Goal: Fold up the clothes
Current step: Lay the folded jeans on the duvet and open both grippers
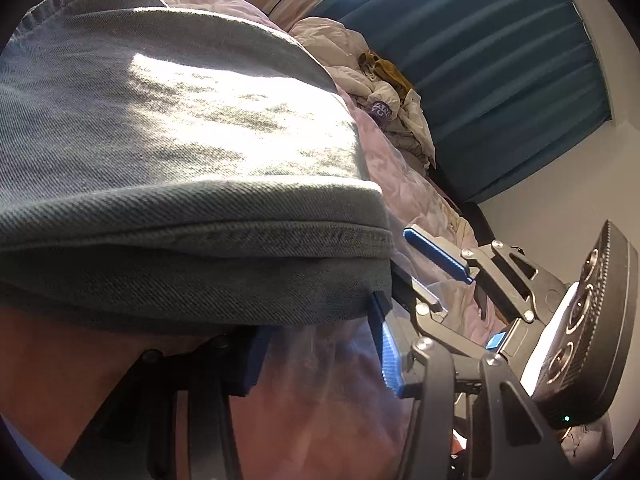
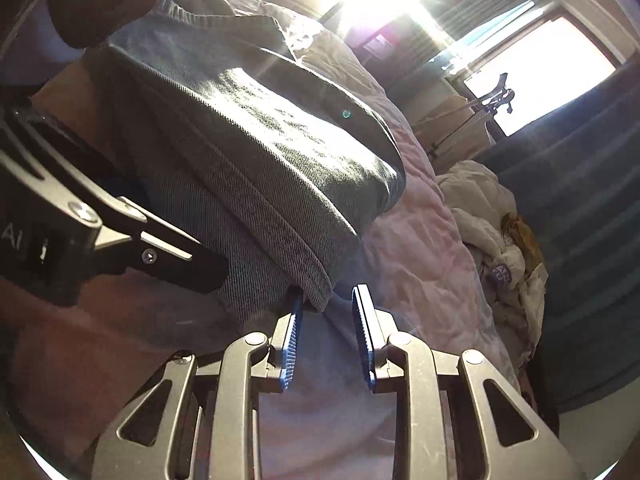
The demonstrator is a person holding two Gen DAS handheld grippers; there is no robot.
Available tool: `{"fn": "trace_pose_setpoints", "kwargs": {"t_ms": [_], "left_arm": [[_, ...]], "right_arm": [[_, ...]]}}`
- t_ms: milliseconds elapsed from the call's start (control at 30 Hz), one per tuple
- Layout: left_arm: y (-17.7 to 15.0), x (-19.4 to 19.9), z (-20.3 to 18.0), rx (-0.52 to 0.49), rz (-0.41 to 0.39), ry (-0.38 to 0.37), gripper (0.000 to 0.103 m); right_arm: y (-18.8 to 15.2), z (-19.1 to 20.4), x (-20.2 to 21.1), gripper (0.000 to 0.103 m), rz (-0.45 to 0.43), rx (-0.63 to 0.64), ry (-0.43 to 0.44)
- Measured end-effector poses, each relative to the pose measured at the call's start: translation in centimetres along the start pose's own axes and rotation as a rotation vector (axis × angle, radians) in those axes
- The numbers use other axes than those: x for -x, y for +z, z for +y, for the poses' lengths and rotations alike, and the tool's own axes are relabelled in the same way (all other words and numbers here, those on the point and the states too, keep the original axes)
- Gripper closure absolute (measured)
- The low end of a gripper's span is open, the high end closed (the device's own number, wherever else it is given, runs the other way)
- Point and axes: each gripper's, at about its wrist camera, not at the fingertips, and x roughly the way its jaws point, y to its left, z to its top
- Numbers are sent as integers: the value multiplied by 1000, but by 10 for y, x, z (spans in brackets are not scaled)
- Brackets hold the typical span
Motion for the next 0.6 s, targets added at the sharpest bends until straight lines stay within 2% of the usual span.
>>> {"fn": "trace_pose_setpoints", "kwargs": {"t_ms": [67, 133, 233, 400, 600], "left_arm": [[-1, -3, -1, -1, -6, -2, 55], [0, -7, 0, 8, -9, -12, 55], [2, -9, 4, 36, -20, -41, 64], [5, -11, 13, 88, -31, -70, 85], [6, -12, 9, 73, -56, -57, 89]], "right_arm": [[0, 3, -3, 83, -7, 14, -1], [0, 5, -8, 93, -10, 22, 6], [1, 0, -12, 98, -1, -13, 28], [2, -26, -8, 101, 6, -170, 134], [4, -21, 8, 101, 8, -159, 166]]}}
